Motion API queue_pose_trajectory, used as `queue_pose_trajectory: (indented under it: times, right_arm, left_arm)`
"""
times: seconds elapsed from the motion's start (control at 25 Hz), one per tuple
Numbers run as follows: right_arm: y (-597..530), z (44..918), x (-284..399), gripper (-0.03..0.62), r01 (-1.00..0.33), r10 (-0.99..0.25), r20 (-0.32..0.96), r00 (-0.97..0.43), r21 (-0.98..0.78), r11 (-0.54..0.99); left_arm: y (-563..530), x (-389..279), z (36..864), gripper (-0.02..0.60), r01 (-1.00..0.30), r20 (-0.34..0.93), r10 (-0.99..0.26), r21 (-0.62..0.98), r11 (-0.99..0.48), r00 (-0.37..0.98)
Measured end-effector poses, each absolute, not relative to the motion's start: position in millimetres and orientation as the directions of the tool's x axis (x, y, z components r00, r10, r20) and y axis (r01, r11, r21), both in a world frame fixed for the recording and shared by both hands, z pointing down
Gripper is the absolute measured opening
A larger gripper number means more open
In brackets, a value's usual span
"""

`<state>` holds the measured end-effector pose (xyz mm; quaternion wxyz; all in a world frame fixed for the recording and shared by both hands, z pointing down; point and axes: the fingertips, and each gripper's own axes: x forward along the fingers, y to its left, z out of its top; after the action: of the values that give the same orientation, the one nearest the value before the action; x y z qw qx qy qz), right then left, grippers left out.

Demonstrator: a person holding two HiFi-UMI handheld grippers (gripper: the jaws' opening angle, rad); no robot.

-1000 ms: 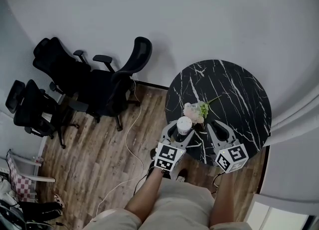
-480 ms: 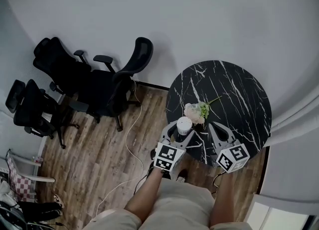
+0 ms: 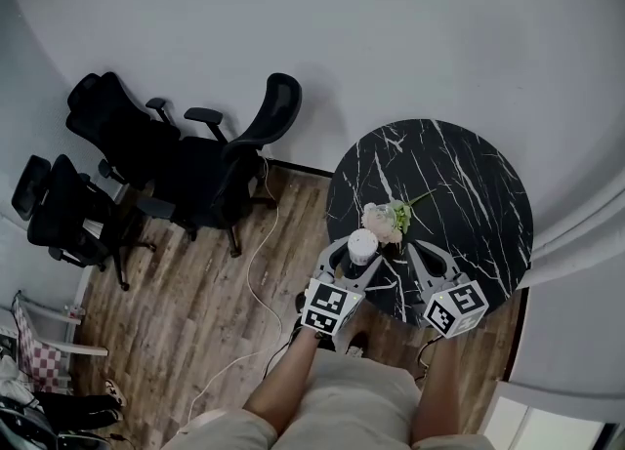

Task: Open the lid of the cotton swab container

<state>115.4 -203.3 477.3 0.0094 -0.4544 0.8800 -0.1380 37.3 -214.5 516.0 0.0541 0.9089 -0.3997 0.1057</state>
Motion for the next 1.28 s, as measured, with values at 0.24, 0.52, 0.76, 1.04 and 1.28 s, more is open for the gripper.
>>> queue_pose_trajectory:
  times: [0.24,0.52,0.76,1.04,1.28]
  right_arm:
    - [-204.6,476.1,120.4,0.034,-0.804,-0.811,0.107,-0.575,-0.258,0.536]
    - [-204.3,471.6,127.1,0.034,-0.814,-0.823,0.093,-0.561,-0.245,0.527]
    - [-199.0,474.4,129.8,0.034,-0.819,-0.823,0.110,-0.557,-0.235,0.523]
    - [-194.9,477.2,126.4,0.034,-0.815,-0.814,0.122,-0.567,-0.225,0.534]
    - [-191.6,478.8,121.0,0.034,-0.807,-0.805,0.125,-0.581,-0.222,0.548]
  left_arm:
    - [-213.8,40.3,514.7,0.268,-0.732,0.239,-0.707,0.024,-0.681,0.666]
    - [-213.1,43.9,514.3,0.268,-0.728,0.240,-0.703,0.024,-0.685,0.669]
    - [-207.8,46.0,515.7,0.268,-0.727,0.242,-0.701,0.024,-0.687,0.671]
    - [-203.9,42.5,516.6,0.268,-0.731,0.243,-0.705,0.024,-0.682,0.666]
    - [-202.2,38.6,518.9,0.268,-0.735,0.246,-0.708,0.024,-0.678,0.662]
